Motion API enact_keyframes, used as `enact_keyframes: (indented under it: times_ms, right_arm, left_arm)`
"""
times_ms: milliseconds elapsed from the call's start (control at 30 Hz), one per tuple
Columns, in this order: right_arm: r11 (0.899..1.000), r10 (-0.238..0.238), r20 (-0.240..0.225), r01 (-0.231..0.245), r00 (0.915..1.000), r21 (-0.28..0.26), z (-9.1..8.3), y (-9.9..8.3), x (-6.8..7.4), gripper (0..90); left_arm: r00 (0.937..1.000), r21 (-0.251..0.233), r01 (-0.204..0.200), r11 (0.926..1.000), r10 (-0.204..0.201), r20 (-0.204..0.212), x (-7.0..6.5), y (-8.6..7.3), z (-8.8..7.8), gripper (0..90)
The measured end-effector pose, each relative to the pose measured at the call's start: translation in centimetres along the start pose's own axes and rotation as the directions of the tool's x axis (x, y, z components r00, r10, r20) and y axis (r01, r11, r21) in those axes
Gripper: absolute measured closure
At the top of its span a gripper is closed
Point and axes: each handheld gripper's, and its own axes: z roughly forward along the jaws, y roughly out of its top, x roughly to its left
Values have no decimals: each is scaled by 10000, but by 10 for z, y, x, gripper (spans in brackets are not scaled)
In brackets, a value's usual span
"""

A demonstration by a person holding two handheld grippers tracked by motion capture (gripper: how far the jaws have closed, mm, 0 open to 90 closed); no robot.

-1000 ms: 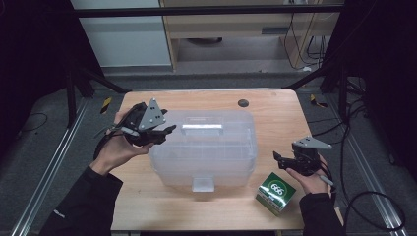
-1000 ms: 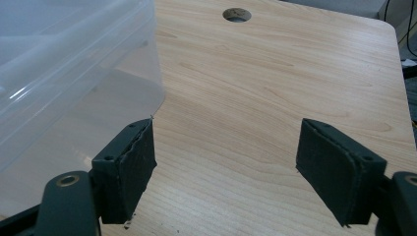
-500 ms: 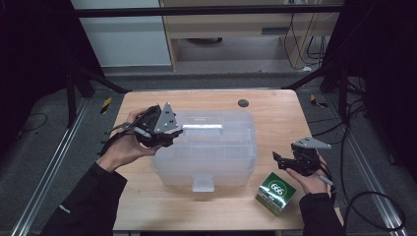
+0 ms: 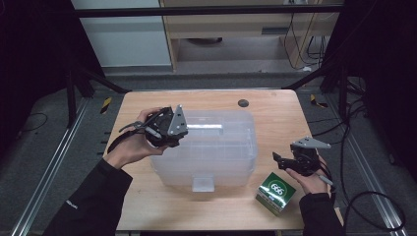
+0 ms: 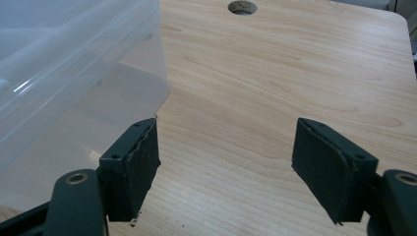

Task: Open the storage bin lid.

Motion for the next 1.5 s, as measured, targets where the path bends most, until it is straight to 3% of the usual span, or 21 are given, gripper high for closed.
enact_keyframes:
  times_ms: [333,1067,1300,1500]
  right_arm:
    - [9999,21,-51,-20,10000,108,1,0,0,274]
    - [9997,-36,-225,41,9997,245,1,-1,1,322]
    - [9995,52,-296,-43,9995,297,0,0,1,353]
    - [9995,165,-465,-153,9988,265,-4,1,1,435]
  left_arm:
    - [9979,408,-640,9971,642,-40,-2,10,11,490]
    - [9906,888,-1349,9869,1364,-105,-8,20,29,615]
    - [9847,1182,-1722,9779,1743,-69,-11,23,34,668]
    - [9804,1415,-1932,9709,1966,-108,-13,26,36,712]
